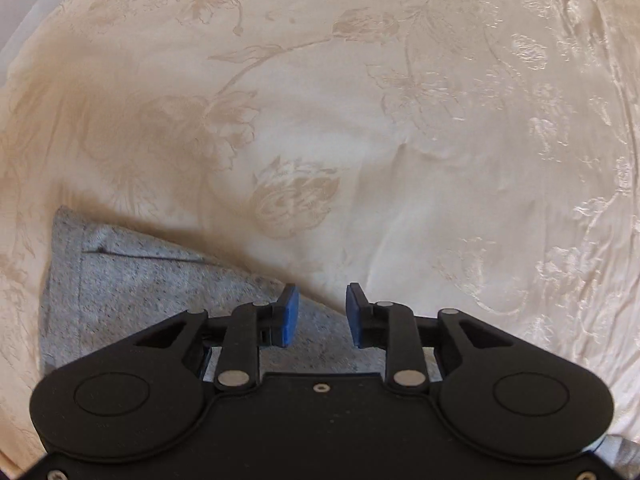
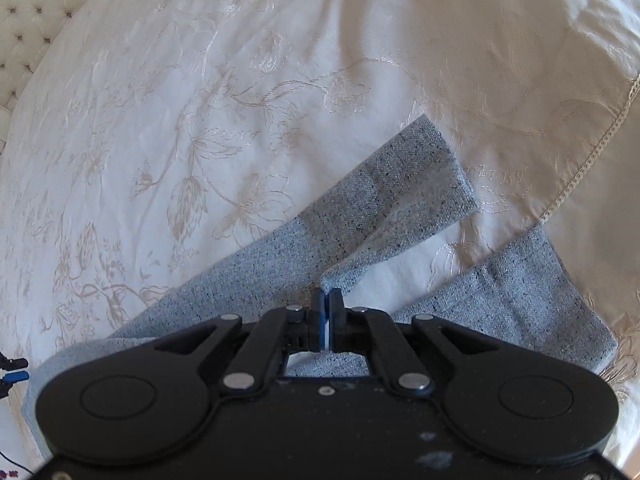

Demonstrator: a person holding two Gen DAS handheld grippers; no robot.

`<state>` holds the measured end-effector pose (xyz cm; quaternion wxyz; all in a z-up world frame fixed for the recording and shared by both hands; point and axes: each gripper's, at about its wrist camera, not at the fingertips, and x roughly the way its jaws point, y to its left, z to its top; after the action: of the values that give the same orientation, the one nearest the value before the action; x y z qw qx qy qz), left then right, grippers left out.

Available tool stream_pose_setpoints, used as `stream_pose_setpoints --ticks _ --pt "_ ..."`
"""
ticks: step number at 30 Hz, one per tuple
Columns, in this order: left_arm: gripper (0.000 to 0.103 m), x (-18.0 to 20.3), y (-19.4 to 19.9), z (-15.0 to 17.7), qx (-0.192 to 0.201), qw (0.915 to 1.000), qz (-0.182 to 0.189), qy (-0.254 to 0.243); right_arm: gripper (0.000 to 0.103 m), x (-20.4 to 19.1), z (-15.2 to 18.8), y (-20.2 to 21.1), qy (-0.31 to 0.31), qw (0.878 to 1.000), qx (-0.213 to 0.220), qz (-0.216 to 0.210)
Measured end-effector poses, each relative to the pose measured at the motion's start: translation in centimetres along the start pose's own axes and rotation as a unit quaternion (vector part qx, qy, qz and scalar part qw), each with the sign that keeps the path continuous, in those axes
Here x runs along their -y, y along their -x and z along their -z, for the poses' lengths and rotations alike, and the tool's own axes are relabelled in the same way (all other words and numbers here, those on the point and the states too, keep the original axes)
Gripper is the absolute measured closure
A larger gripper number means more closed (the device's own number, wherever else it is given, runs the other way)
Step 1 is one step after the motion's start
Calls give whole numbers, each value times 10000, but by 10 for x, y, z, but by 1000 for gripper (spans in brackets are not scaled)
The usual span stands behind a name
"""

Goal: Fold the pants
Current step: 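Grasp the folded waistband edge with the left gripper and lift it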

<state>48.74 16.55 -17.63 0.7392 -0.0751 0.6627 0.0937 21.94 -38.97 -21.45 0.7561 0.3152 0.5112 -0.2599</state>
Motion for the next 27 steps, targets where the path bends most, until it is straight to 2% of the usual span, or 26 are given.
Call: stream_pose_setpoints --ticks 2,5,11,13,15,16,17,19,21,23,25,27 --pt "67 1 -6 -4 -59 9994 -348 -45 101 2 0 3 -8 10000 10 -17" --pt "64 1 -23 -9 -473 9969 -613 -163 101 5 2 9 -30 10000 18 -38" --pt "56 -2 -41 -9 -700 9948 -735 -21 101 4 3 9 58 10000 26 -48" --pt "50 -1 -46 -9 -735 9947 -711 27 101 5 3 8 25 10000 8 -61" --pt "40 -2 -54 -6 -803 9943 -688 106 101 4 4 7 25 10000 -5 -61" --pt "39 1 -60 -4 -815 9938 -758 43 101 4 4 7 26 10000 -10 -64" --pt "41 3 -63 -1 -727 9940 -815 -13 101 4 5 6 31 10000 -12 -67" --pt "52 4 -61 5 -491 9954 -814 101 101 4 5 5 21 10000 -19 -83" --pt "80 3 -50 10 -297 9962 -804 129 101 5 4 5 -17 9999 -1 -118" --pt "86 -6 -35 15 -130 9975 -677 173 101 4 1 9 -29 9998 72 -179" --pt "87 -19 -8 22 125 9987 -379 304 101 1 -3 18 6 9994 201 -265" --pt "87 -36 28 42 485 9981 -126 360 101 -2 -9 34 92 9986 354 -393"
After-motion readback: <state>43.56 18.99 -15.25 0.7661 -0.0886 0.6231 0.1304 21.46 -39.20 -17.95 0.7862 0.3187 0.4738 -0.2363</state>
